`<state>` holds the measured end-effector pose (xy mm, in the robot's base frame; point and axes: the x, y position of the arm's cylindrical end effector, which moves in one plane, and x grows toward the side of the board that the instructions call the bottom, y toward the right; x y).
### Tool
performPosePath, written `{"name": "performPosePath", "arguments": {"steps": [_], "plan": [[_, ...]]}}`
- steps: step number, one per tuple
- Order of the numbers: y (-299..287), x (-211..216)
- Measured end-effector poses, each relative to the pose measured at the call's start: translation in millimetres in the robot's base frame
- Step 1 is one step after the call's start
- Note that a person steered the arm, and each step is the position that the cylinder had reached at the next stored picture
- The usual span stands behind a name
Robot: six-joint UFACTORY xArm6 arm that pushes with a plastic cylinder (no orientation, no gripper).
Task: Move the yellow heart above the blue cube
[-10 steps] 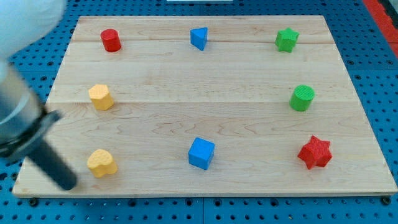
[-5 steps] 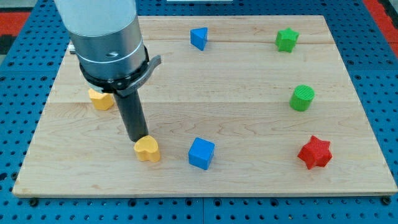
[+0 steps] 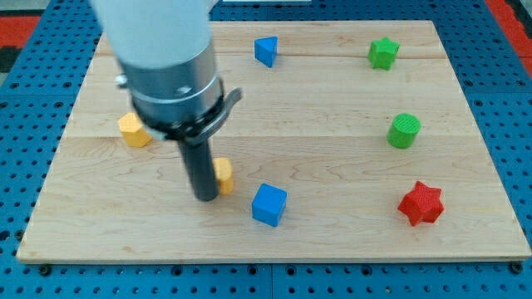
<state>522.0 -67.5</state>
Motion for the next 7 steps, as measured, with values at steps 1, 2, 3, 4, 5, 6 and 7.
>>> {"name": "performPosePath", "arguments": {"steps": [1, 2, 3, 4, 5, 6, 7], "plan": [[13, -13], [29, -13], [23, -11], [-2, -17], [-24, -26], [-24, -68], [-22, -65]]}}
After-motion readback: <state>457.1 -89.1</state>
